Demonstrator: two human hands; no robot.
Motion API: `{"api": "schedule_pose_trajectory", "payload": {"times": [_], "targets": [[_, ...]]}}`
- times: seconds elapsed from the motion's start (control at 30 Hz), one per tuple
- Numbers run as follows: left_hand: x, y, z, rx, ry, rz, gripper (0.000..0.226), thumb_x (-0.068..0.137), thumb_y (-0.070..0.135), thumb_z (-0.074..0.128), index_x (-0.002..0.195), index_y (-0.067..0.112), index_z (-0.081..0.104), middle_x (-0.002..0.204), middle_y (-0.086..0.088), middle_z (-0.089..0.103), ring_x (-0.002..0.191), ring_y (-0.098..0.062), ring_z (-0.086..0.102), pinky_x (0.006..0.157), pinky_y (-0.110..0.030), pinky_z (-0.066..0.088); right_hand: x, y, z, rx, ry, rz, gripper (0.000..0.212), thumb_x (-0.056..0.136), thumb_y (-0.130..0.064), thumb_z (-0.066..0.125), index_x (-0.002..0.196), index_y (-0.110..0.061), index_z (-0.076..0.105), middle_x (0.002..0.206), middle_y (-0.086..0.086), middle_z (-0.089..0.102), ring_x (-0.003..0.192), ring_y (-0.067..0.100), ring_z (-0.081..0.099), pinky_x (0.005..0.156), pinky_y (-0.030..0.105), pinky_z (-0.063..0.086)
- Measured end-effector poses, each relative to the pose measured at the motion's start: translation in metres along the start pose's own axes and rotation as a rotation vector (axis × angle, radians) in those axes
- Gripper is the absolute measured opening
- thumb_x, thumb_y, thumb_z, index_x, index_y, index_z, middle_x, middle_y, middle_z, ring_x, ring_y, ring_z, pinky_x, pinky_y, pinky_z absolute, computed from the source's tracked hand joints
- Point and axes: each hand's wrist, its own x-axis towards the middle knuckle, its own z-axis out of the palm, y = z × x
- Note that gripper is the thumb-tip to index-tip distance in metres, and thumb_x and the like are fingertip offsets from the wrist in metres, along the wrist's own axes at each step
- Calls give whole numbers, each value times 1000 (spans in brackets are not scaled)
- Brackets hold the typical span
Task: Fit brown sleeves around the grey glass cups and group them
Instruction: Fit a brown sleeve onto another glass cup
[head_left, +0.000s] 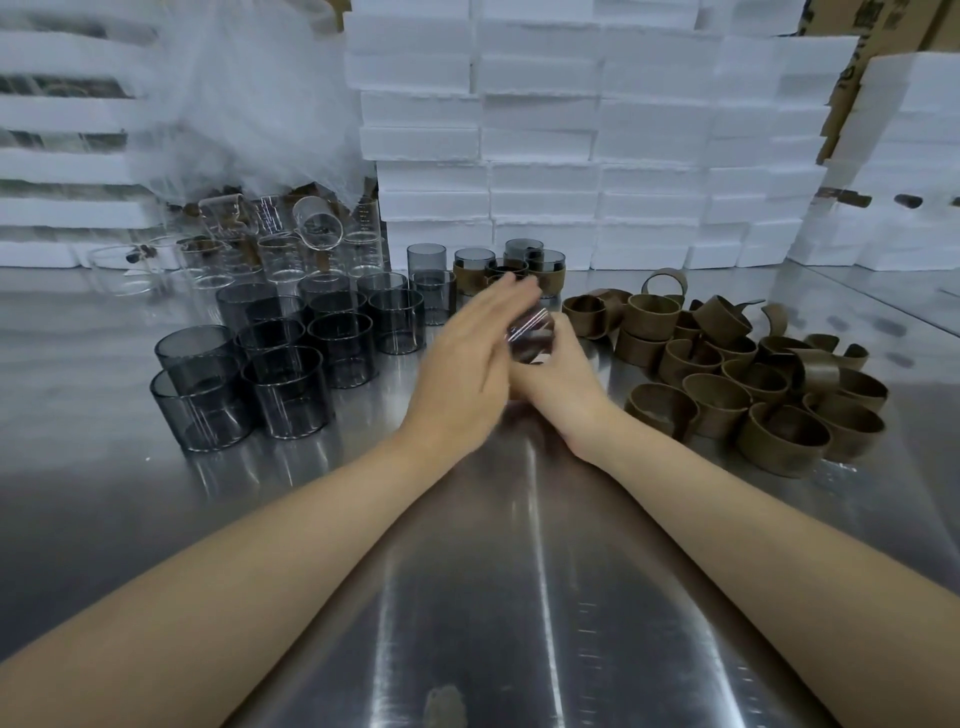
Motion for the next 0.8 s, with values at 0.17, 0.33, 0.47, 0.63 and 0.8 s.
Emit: {"api": "schedule_pose_trajectory", "payload": {"times": [0.17, 0.33, 0.47, 0.63, 0.8], "targets": [[-3, 5, 8, 340, -149, -25, 51, 100, 24, 27, 149, 15, 37, 162, 4, 19, 151, -15, 11, 121, -39, 17, 4, 4, 2, -453, 34, -207, 36, 95, 0, 44, 131, 1, 44, 127, 24, 52, 104, 22, 48, 93, 36, 44], [-6, 0, 1, 136, -22, -222, 54, 102, 37, 25, 154, 21, 27, 162, 6, 20, 145, -9, 24, 113, -21, 20, -4, 4, 4, -467, -142, -302, 31, 75, -7, 70, 94, -10, 46, 98, 15, 47, 85, 11, 44, 71, 13, 38], [5, -2, -8, -273, 81, -619, 44, 105, 41, 29, 145, 29, 44, 141, 4, 55, 124, -8, 53, 104, -24, 39, -10, 0, 2, -456, -251, -288, 47, 65, -12, 76, 84, -32, 38, 93, 1, 39, 76, -4, 41, 66, 10, 36], [14, 1, -16, -804, 71, -921, 46, 105, 47, 26, 127, 28, 62, 109, -6, 72, 89, -13, 70, 75, -28, 56, -13, -5, -1, -315, -300, -260, 48, 70, -1, 73, 100, -23, 42, 109, 18, 47, 95, 25, 54, 78, 35, 49], [14, -3, -16, -1067, 39, -1016, 52, 104, 49, 25, 132, 20, 58, 127, -11, 66, 101, -24, 67, 89, -36, 51, -15, -7, -1, -218, -329, -313, 49, 68, 3, 63, 105, -18, 38, 105, 11, 50, 90, 12, 55, 71, 25, 45]]}}
